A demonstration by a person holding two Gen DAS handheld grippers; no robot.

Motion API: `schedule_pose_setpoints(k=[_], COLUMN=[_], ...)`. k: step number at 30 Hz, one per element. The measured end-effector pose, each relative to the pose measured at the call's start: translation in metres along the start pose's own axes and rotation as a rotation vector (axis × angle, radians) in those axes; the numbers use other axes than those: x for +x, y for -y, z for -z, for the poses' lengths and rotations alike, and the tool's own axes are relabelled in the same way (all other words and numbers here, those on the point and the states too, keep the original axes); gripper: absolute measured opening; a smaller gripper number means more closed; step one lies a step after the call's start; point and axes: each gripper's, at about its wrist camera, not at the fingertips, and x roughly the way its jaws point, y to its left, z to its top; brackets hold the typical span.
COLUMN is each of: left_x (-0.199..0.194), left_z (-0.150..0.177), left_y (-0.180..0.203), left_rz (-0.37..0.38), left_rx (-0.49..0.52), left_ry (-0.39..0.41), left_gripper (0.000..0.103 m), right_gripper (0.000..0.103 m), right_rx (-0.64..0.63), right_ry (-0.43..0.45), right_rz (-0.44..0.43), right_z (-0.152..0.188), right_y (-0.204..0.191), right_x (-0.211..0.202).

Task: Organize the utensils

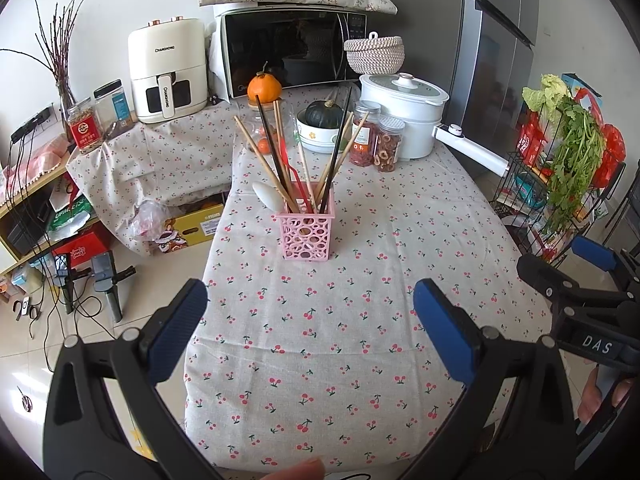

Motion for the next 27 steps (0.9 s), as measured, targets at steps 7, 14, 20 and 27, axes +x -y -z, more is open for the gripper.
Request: schedule_pose_setpoints(k=[7,14,20,27], left_x=[0.0001,0.0012,0.0026,0.0022], left_z=[-0.0003,0.0022,0.0039,0.0042], left_y=[0.0002,-0.0002,-0.0003,0.0001], left_rz=[-0.002,-0.005,-0.002,-0.001], left_rx=[0.000,0.006,0.009,0.008], left_ry=[0.001,-0.003,-0.013,-0.013], left_gripper=[0.102,0.102,0.102,0.102], right_gripper=[0.103,0.103,0.103,0.103], right_rx=[0.002,0.004,0.003,0.007], right_ry=[0.001,0.000,-0.001,-0.002], right_rz=[-0.001,-0.002,0.000,0.005], right_z=[-0.0003,-0.0002,0.0001,0.0008], right_y=[0.0001,0.0014,0.0020,0.0046], right_x=[0.0000,0.0004,0.0008,0.0014])
